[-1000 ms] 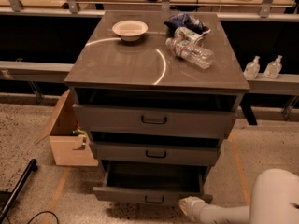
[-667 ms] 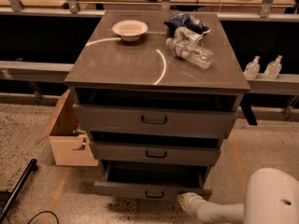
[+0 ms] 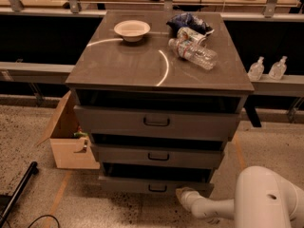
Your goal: Close bottom drawer
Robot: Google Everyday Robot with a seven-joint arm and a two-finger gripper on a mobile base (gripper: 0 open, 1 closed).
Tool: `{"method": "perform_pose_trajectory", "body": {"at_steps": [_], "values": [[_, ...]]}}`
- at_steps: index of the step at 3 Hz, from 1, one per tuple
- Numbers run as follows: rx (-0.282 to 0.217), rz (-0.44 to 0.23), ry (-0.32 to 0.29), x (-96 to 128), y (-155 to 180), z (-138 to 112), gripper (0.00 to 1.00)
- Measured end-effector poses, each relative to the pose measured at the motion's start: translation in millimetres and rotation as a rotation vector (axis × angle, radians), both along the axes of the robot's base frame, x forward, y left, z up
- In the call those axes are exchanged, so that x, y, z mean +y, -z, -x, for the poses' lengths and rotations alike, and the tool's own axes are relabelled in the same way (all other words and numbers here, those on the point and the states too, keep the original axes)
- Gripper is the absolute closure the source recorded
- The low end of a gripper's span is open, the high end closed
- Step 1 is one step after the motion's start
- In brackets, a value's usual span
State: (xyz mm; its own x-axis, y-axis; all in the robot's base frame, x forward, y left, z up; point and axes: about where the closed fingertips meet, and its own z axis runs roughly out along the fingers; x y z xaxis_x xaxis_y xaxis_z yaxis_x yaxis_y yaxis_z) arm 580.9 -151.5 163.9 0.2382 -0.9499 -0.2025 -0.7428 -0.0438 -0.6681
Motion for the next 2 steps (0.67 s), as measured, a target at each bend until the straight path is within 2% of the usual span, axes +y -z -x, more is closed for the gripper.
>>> {"method": "perform_pose_trajectory", "body": {"at_steps": [2], "values": [[-0.053,0.012,0.029,6.7,-1.2,-26.3,1.0]]}}
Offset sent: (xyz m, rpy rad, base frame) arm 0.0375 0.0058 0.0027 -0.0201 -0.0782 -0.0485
